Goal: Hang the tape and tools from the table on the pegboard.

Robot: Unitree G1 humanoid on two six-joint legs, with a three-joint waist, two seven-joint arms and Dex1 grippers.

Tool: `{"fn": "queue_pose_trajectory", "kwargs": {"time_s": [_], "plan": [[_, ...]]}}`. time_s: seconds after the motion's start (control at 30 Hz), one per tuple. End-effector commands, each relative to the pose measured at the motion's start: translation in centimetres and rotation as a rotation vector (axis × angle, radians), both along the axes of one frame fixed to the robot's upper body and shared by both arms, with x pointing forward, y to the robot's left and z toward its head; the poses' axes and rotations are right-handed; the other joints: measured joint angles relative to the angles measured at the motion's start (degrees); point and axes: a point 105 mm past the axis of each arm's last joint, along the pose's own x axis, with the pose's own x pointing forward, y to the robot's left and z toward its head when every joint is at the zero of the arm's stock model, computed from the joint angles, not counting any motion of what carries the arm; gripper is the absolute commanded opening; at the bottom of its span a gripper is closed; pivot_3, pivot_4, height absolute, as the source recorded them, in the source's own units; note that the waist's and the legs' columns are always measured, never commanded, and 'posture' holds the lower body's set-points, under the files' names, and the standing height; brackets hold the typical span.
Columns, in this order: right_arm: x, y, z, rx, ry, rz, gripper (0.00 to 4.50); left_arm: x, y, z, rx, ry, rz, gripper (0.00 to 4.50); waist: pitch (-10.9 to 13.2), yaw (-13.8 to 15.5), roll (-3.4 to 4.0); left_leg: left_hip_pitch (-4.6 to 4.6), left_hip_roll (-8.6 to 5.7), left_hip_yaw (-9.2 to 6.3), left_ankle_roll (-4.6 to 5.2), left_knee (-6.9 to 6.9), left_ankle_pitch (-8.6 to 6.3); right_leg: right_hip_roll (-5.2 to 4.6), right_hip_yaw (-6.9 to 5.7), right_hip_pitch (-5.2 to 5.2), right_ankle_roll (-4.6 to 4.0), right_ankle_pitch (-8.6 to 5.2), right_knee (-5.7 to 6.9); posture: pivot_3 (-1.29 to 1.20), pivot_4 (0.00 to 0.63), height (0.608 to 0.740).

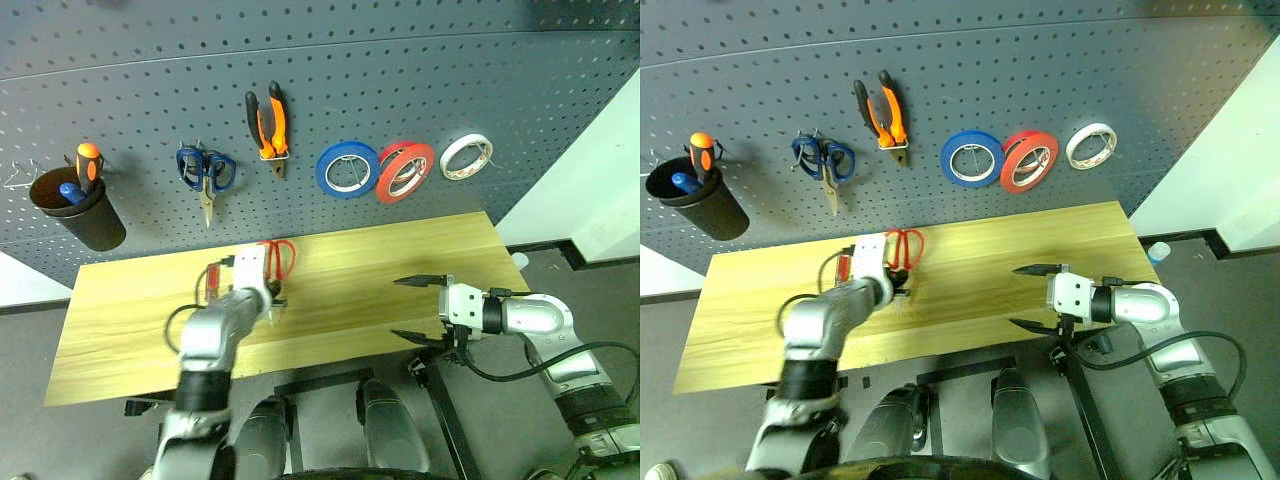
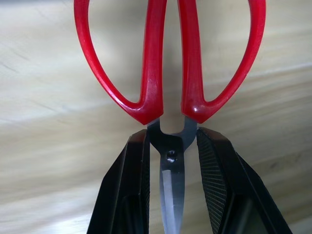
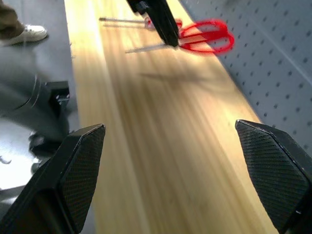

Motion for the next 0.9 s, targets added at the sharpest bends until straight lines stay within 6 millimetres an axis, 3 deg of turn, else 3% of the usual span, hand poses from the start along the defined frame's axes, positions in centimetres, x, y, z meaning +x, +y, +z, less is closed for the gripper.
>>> {"fn": "queue_pose_trajectory", "kwargs": {"time_s": [0.03, 0.1, 0.17, 0.27, 0.4, 0.5, 0.63, 0.73, 0.9], "plan": [[0.2, 1.2, 2.0, 0.058, -0.08, 0.026, 4.5, -1.9, 2.4, 2.3, 0.02, -0.183, -0.09, 1.04, -0.1, 0.1, 0.02, 0.03, 0.0, 0.06, 0.0, -0.01, 0.0, 0.0, 0.05, 0.0, -0.01, 0.0, 0.0, -0.11, 0.134, 0.74], [0.1, 1.6, 2.1, 0.065, -0.08, 0.035, 4.5, -2.8, 4.7, 2.9, 0.019, -0.243, -0.078, 1.04, -0.2, 0.4, -0.04, 0.05, 0.0, 0.12, 0.01, 0.03, 0.0, 0.0, 0.11, 0.01, -0.05, 0.02, -0.01, -0.1, 0.135, 0.74], [0.1, 2.0, 1.9, 0.071, -0.078, 0.043, 4.5, -3.4, 6.2, 5.2, -0.027, -0.385, -0.086, 1.04, -0.2, 0.7, -0.06, 0.01, 0.0, 0.12, 0.01, 0.09, 0.0, 0.0, 0.11, 0.03, -0.22, -0.03, -0.02, -0.09, 0.134, 0.74], [0.1, 2.5, 1.7, 0.076, -0.083, 0.054, 4.5, -3.9, 7.2, 8.1, -0.031, -0.565, -0.11, 1.04, -0.3, 1.2, -0.16, 0.02, 0.0, 0.12, 0.01, 0.19, 0.0, 0.0, 0.1, 0.08, -0.38, 0.01, -0.04, -0.08, 0.13, 0.74], [0.3, 3.3, 2.7, 0.106, -0.113, 0.082, 4.5, -3.6, 8.5, 10.5, -0.032, -0.725, -0.088, 1.04, -0.7, 1.5, -0.2, 0.09, 0.02, 0.17, 0.01, 0.19, 0.01, 0.0, 0.11, 0.12, -0.39, 0.03, -0.03, -0.08, 0.121, 0.74], [0.4, 4.0, 4.1, 0.16, -0.109, 0.099, 4.5, -3.0, 8.7, 11.4, -0.021, -0.786, -0.08, 1.04, -0.9, 1.6, -0.26, 0.11, 0.02, 0.18, 0.01, 0.19, 0.01, 0.0, 0.12, 0.13, -0.28, 0.12, -0.02, -0.09, 0.117, 0.74], [0.2, 5.0, 7.6, 0.347, 0.073, 0.123, 4.5, -2.1, 8.5, 12.3, -0.048, -0.842, -0.063, 1.04, -1.1, 1.5, -0.4, 0.12, 0.03, 0.18, 0.02, 0.19, 0.01, 0.01, 0.12, 0.13, -0.27, 0.14, -0.02, -0.1, 0.103, 0.74], [-0.6, 5.5, 8.6, 0.367, 0.161, 0.165, 4.5, -1.6, 8.5, 12.3, -0.039, -0.846, -0.06, 1.04, -1.5, 1.6, -0.48, 0.11, 0.04, 0.18, 0.02, 0.18, 0.01, 0.02, 0.12, 0.13, -0.26, 0.15, -0.04, -0.1, 0.103, 0.74], [0.0, 6.2, 11.1, 0.458, 0.175, 0.136, 4.5, -0.6, 9.3, 12.2, -0.024, -0.849, -0.02, 1.04, -1.9, 1.5, -0.5, 0.11, 0.03, 0.18, 0.03, 0.14, 0.01, 0.03, 0.11, 0.14, -0.25, 0.16, -0.12, -0.11, 0.1, 0.74]]}}
